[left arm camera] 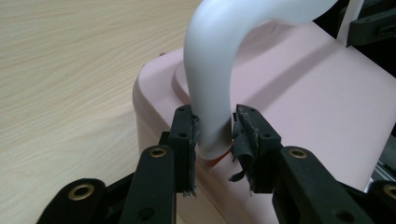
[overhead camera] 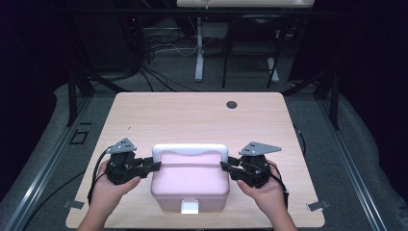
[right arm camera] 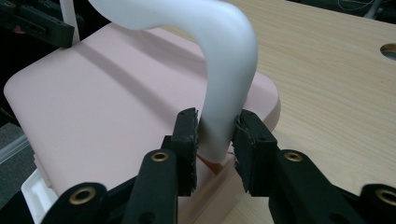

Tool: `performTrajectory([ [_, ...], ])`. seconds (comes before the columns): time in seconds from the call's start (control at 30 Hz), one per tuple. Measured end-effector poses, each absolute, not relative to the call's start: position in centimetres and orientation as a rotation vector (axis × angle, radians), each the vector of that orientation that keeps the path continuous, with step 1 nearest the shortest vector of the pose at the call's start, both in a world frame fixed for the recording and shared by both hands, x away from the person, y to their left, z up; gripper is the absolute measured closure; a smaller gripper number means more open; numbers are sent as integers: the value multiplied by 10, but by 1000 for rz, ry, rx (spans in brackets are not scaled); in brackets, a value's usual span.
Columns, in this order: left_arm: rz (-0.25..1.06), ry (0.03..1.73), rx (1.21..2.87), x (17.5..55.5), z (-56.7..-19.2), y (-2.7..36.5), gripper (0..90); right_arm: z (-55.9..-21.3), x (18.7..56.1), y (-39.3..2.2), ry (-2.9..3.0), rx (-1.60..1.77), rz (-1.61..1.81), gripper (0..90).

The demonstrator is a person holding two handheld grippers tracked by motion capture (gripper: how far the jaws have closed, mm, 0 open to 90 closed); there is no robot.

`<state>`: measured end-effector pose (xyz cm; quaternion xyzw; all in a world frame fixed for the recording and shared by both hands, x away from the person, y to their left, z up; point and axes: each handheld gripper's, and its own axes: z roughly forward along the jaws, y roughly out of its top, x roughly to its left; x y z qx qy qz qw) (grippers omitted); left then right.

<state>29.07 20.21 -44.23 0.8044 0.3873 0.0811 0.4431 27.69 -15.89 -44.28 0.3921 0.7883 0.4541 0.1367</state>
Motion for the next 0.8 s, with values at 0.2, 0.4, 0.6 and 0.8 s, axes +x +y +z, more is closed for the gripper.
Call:
performTrajectory([
  [0.2,198,963,1981,288,-443,204,733,-444,273,-158,2289,1106,1291,719],
  [0.4,195,961,1982,288,-443,204,734,-444,273,-158,2286,1109,1296,729],
  [0.6,190,968,1986,288,-442,203,736,-443,273,-159,2292,1124,1301,735],
  [0.8,186,967,2006,290,-440,203,736,-441,273,-158,2299,1137,1282,737],
])
